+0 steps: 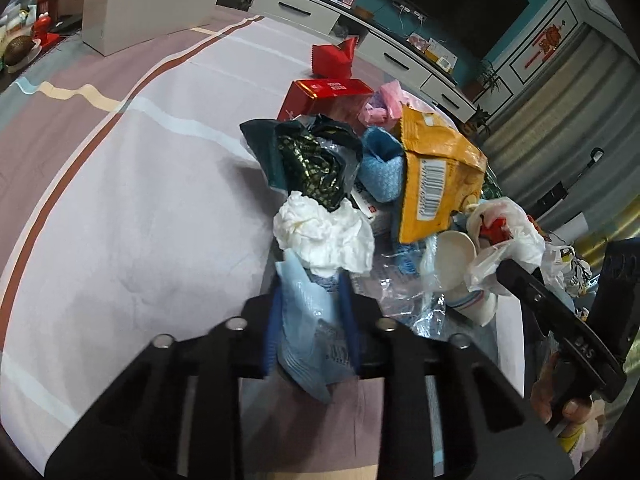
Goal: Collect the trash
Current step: 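Grasp the light-blue plastic bag with the left tool while the right tool grasps the white tissue, then carry both items over the black bin and open both tools to drop them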
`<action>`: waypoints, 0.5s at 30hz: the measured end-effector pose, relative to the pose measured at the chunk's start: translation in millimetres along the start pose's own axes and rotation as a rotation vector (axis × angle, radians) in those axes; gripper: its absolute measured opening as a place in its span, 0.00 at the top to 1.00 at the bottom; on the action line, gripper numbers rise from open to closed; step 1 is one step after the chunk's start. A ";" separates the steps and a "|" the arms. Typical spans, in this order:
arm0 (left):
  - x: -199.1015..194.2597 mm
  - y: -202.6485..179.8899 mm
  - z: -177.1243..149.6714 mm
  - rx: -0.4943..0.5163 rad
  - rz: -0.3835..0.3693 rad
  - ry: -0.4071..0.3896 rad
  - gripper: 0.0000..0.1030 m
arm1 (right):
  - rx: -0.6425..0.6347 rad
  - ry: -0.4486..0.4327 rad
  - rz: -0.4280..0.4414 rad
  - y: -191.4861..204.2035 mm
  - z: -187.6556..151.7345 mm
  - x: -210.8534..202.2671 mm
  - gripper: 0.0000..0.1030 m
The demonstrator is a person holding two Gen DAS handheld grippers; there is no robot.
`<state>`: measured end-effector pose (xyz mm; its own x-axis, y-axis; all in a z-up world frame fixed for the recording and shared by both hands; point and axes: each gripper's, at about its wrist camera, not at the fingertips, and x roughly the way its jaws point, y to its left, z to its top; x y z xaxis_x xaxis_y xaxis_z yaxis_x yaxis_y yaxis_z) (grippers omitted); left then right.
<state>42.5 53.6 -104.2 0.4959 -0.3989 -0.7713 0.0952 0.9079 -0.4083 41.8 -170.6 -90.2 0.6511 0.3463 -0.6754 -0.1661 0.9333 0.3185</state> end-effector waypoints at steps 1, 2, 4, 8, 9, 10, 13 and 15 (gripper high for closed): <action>-2.1 0.1 -1.3 0.005 -0.001 -0.003 0.80 | -0.012 -0.002 -0.013 1.2 -1.2 -1.7 0.67; -4.9 -1.0 -3.1 0.007 -0.005 -0.007 0.84 | -0.015 -0.010 -0.014 1.9 -2.1 -4.3 0.74; -12.8 -2.8 -6.1 0.010 -0.009 -0.017 0.86 | -0.016 -0.028 -0.016 3.0 -2.9 -11.2 0.80; -36.5 -8.1 -10.3 0.031 -0.024 -0.050 0.88 | -0.012 -0.071 -0.006 6.0 -2.9 -33.1 0.85; -45.3 -10.9 -11.1 0.041 -0.035 -0.065 0.88 | -0.010 -0.084 0.004 6.8 -3.0 -40.9 0.85; -51.9 -13.3 -10.9 0.050 -0.040 -0.078 0.88 | -0.009 -0.097 0.011 7.9 -2.5 -47.3 0.86; -79.9 -24.9 -10.2 0.088 -0.040 -0.146 0.88 | -0.002 -0.143 0.037 8.9 -1.7 -69.9 0.86; -94.5 -33.9 -6.8 0.112 -0.038 -0.188 0.88 | 0.006 -0.182 0.053 7.6 -1.2 -86.6 0.86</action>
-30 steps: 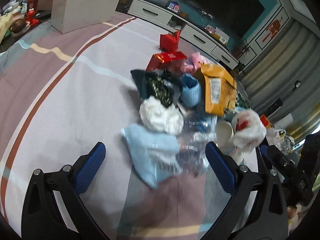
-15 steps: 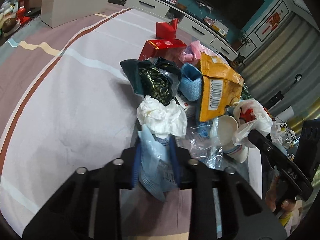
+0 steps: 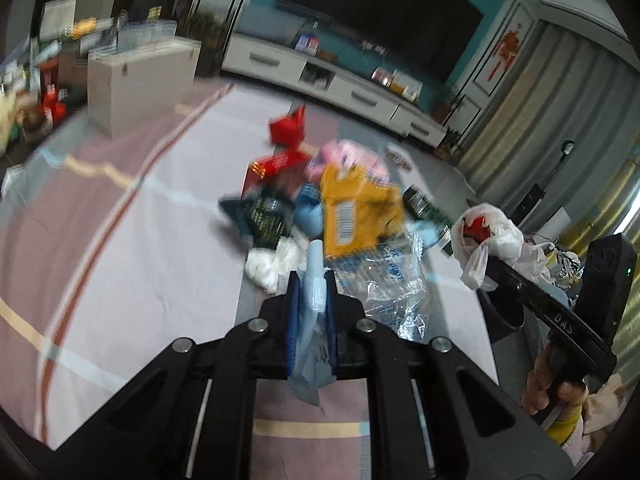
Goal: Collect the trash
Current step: 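Carry both items over the black bin and open both tools to drop them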
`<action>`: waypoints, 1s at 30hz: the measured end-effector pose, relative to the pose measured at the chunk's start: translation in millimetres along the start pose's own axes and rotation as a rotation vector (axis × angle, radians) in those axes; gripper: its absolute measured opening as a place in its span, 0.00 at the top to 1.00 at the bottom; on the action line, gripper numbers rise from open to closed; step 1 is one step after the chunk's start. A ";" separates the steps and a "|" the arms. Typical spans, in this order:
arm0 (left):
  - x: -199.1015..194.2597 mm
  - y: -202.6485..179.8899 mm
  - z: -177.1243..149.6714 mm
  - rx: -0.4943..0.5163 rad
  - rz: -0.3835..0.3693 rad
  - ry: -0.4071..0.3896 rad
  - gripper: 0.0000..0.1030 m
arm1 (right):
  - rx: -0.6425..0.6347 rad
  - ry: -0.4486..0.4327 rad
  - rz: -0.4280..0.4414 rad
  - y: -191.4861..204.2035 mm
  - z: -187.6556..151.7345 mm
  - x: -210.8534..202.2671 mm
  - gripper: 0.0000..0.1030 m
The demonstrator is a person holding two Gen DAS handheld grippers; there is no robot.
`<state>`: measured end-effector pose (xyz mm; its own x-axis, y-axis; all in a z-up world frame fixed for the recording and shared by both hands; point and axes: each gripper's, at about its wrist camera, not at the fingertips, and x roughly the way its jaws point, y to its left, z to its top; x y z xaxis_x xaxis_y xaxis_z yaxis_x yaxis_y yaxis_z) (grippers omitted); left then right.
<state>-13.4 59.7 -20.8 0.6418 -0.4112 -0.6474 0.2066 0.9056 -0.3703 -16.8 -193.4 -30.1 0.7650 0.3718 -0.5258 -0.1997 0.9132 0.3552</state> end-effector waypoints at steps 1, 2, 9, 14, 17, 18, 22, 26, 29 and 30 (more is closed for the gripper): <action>-7.0 -7.9 4.4 0.020 0.000 -0.026 0.88 | 0.002 -0.013 -0.002 -0.6 1.4 -5.7 0.86; -11.9 -16.2 8.5 0.041 0.003 -0.048 0.88 | 0.005 -0.026 -0.005 -1.6 2.3 -11.0 0.86; -10.5 -86.1 28.3 0.178 -0.049 -0.099 0.88 | 0.060 -0.133 -0.091 -34.4 4.5 -59.1 0.86; 15.1 -141.7 29.3 0.259 -0.100 -0.077 0.87 | 0.140 -0.180 -0.200 -77.0 -5.5 -88.6 0.86; 40.1 -179.7 31.6 0.301 -0.132 -0.058 0.87 | 0.194 -0.193 -0.269 -103.8 -14.4 -101.6 0.86; 50.2 -192.9 32.3 0.315 -0.145 -0.046 0.87 | 0.215 -0.198 -0.292 -113.7 -18.7 -106.1 0.86; 82.8 -237.7 29.0 0.369 -0.164 -0.019 0.87 | 0.290 -0.200 -0.368 -148.6 -33.5 -116.4 0.86; 121.3 -279.3 22.6 0.423 -0.163 0.022 0.84 | 0.349 -0.171 -0.440 -177.5 -46.8 -114.6 0.83; 146.7 -304.5 15.5 0.458 -0.158 0.051 0.78 | 0.396 -0.148 -0.463 -196.6 -54.0 -108.4 0.80; 155.7 -313.6 12.0 0.476 -0.154 0.058 0.74 | 0.408 -0.136 -0.479 -202.4 -58.5 -104.7 0.78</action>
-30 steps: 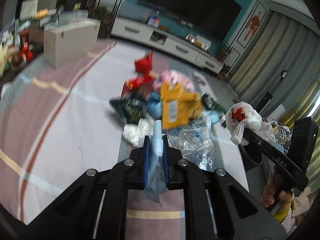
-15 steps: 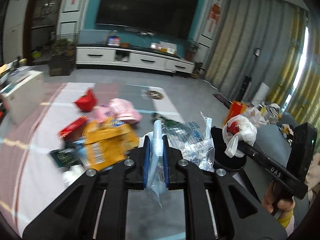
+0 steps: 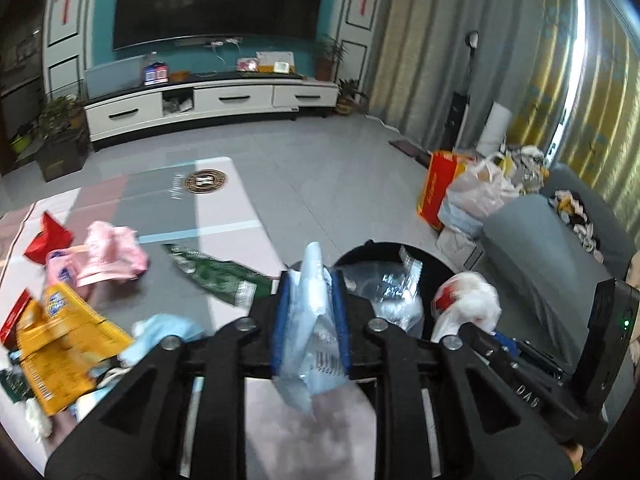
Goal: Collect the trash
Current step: 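Carry both items over the black bin and open both tools to drop them, then grasp the white tissue with the left tool while the right tool grasps the white paper cup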
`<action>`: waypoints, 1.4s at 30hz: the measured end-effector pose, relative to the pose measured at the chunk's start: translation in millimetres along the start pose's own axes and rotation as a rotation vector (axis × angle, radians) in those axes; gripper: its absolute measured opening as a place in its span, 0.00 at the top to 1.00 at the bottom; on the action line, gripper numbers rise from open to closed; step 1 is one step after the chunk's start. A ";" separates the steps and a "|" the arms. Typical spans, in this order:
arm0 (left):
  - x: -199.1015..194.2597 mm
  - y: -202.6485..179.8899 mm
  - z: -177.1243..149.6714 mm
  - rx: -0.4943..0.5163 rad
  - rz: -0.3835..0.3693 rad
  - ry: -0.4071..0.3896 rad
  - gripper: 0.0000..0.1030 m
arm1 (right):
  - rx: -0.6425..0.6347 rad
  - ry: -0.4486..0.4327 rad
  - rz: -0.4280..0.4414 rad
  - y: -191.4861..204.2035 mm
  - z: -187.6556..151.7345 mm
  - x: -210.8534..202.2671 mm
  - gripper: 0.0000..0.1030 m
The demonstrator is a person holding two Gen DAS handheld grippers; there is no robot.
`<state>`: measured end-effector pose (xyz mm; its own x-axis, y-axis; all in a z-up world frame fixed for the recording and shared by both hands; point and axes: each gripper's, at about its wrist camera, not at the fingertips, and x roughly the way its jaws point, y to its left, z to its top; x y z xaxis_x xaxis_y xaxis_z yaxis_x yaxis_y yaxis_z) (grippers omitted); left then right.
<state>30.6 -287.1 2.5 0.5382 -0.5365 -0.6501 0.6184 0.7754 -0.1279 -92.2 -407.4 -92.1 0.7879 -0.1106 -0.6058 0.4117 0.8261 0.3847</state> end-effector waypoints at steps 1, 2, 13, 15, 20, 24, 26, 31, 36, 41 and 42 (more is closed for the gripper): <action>7.9 -6.3 1.9 0.011 0.004 0.003 0.72 | 0.009 0.003 -0.011 -3.4 1.8 5.0 0.74; 13.0 -10.6 2.3 0.019 0.004 0.007 0.69 | 0.018 0.005 -0.016 -7.6 6.8 11.4 0.70; 26.2 -30.8 -0.4 0.080 0.012 0.008 0.36 | 0.062 0.006 -0.032 -23.3 14.6 9.2 0.55; 18.1 -29.5 -2.2 0.086 0.020 0.000 0.25 | 0.060 0.004 -0.026 -20.4 15.1 4.3 0.53; -7.6 -28.6 -5.8 0.094 0.057 -0.026 0.17 | 0.056 -0.003 -0.004 -11.0 18.3 -7.5 0.46; -31.6 -26.1 -6.7 0.102 0.108 -0.044 0.10 | 0.044 -0.020 0.029 4.5 19.4 -23.8 0.37; -45.8 -22.6 -8.1 0.100 0.133 -0.053 0.08 | 0.030 -0.025 0.046 13.0 20.5 -32.0 0.32; -76.3 -10.7 -10.6 0.077 0.178 -0.057 0.04 | -0.018 -0.035 0.094 40.8 22.0 -49.4 0.23; -103.0 10.1 -21.5 0.032 0.194 -0.048 0.03 | -0.077 -0.009 0.141 71.8 20.1 -57.9 0.14; -126.7 53.3 -49.9 -0.071 0.207 -0.010 0.03 | -0.161 0.033 0.168 98.9 9.2 -56.0 0.13; -129.0 61.4 -54.3 -0.088 0.209 -0.004 0.03 | -0.177 0.046 0.171 104.5 6.2 -53.9 0.13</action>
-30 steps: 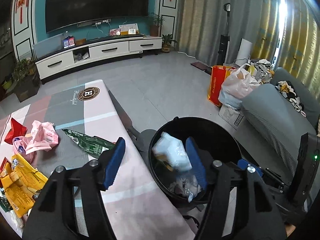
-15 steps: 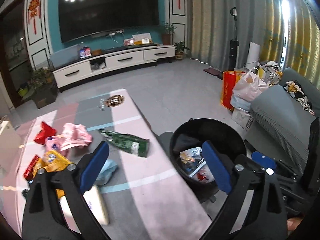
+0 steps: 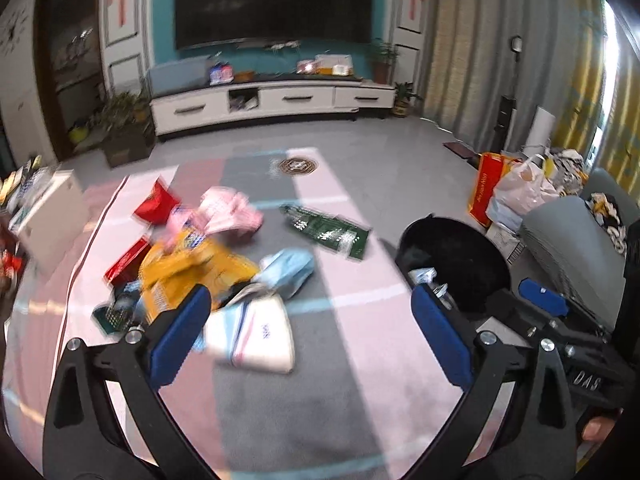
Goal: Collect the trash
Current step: 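Grasp the white tissue with the left tool while the right tool grasps the white paper cup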
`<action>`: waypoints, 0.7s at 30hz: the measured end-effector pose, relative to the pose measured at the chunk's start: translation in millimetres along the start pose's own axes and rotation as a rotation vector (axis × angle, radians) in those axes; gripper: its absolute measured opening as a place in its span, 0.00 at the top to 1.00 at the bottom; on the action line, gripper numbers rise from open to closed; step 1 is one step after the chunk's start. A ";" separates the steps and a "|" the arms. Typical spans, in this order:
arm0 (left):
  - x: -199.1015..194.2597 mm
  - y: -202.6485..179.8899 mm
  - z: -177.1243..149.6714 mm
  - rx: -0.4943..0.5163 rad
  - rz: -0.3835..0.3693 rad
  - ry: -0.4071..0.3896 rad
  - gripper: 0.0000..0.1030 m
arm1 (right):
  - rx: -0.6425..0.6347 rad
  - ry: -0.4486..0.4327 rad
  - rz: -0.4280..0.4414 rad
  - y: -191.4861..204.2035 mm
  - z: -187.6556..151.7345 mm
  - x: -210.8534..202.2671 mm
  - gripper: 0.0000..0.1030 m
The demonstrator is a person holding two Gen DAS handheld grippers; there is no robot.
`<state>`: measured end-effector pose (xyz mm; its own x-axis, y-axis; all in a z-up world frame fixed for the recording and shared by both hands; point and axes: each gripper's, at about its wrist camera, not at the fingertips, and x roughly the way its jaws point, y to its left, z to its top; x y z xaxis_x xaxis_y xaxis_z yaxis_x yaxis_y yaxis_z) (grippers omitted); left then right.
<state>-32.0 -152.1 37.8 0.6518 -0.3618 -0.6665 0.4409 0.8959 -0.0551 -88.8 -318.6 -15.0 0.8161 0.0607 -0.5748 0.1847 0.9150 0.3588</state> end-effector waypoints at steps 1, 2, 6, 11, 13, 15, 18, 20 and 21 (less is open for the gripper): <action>-0.7 13.6 -6.7 -0.023 0.003 0.017 0.03 | -0.015 0.014 0.005 6.6 -2.1 4.1 0.13; -1.0 27.4 -13.3 -0.047 0.008 0.032 0.03 | -0.024 0.025 0.012 11.8 -5.8 7.0 0.13; -2.1 89.9 -45.6 -0.163 0.080 0.069 0.03 | -0.075 0.076 0.034 33.2 -15.3 21.3 0.13; 0.2 157.4 -91.0 -0.289 0.174 0.137 0.03 | -0.160 0.143 0.039 61.0 -33.8 42.4 0.13; 0.3 178.4 -108.0 -0.327 0.193 0.158 0.03 | -0.170 0.171 0.056 69.5 -41.9 52.8 0.13; -0.1 192.3 -119.5 -0.352 0.198 0.161 0.03 | -0.180 0.198 0.066 77.9 -48.0 63.6 0.13; 0.1 200.2 -128.4 -0.363 0.172 0.149 0.03 | -0.268 0.205 0.063 96.2 -59.0 77.9 0.13; 1.4 202.1 -129.4 -0.367 0.150 0.136 0.03 | -0.325 0.207 0.055 105.7 -63.9 85.1 0.13; 4.0 202.2 -128.1 -0.361 0.146 0.130 0.03 | -0.364 0.212 0.048 112.2 -67.4 90.2 0.13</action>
<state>-19.4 60.6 -71.3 0.5978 -0.2089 -0.7739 0.0896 0.9768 -0.1944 -31.4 -183.5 -76.1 0.6811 0.1525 -0.7161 -0.0872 0.9880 0.1274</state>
